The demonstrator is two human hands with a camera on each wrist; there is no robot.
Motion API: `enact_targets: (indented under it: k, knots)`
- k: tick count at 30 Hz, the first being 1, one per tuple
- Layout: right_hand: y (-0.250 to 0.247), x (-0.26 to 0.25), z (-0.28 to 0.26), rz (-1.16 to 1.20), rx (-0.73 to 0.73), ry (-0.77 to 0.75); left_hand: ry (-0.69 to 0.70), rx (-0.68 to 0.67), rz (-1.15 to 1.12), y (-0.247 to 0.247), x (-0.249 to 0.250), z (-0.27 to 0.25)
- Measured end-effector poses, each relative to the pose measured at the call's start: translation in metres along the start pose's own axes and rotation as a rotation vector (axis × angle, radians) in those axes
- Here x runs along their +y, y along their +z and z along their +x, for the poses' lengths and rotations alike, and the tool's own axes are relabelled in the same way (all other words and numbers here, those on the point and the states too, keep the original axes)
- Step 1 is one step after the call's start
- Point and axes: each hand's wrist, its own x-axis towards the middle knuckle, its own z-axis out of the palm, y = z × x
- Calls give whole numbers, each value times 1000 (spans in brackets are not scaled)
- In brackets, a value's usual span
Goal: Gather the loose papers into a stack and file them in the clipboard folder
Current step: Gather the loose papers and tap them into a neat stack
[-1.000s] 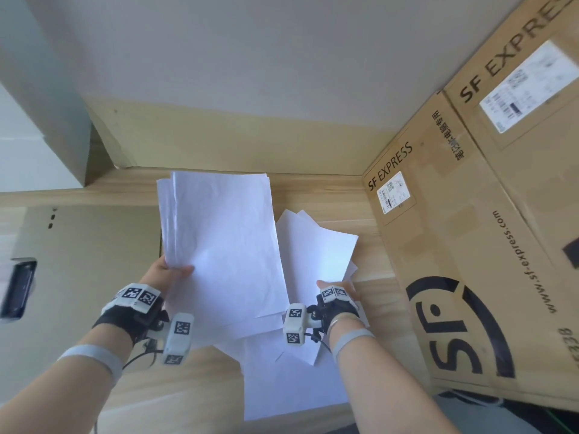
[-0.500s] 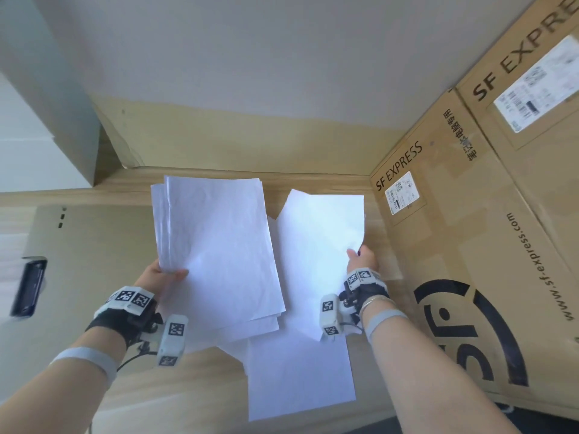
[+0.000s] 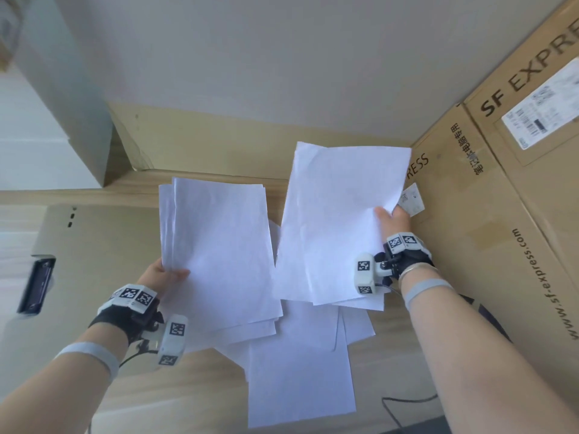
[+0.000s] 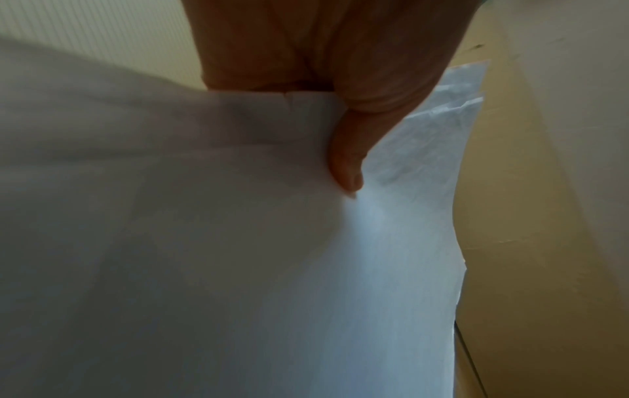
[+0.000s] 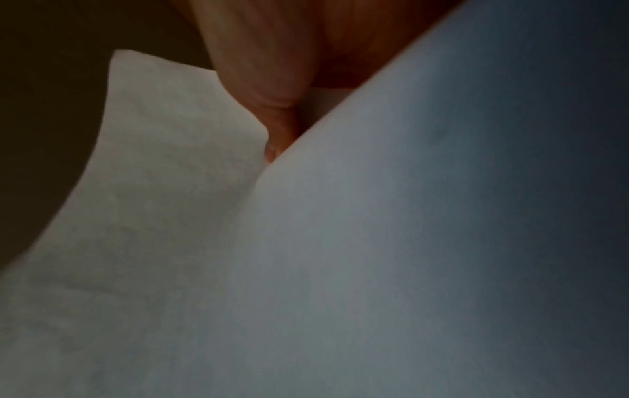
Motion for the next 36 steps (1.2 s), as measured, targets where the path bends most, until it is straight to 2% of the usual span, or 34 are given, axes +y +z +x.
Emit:
enact_targets:
  k: [4,8,13,16,20,23,25,28,30,33,36]
  knots:
    - [46,-8,-25,-82,-201,54,24,-24,-14,9,5,-2]
    - [101,4,-50,-126,-295,65,59,-69,-18,23,10,-8]
    - [130,11,-72,74,-363,101,23,-134,95,32,22,-17]
    - [132,8,-72,111,-363,91,70,-141,72,36,35,-22]
    - [117,-26,-71,228,-228,-98,226,-251,-231,37,58,-28]
    - [105,-50,-77,386,-180,-204,411,-120,-230,40,74,-28]
    - [97,-66,-83,539,-216,-224,496,-66,-223,40,84,-28]
    - [87,-78,-85,699,-315,-278,575,-54,-162,36,94,-35]
    - [87,-79,-85,701,-361,-318,606,-54,-164,35,98,-41]
    - [88,-73,-84,580,-377,-347,621,-90,-176,34,102,-45]
    - [94,-60,-83,558,-449,-254,583,-108,-103,35,103,-44]
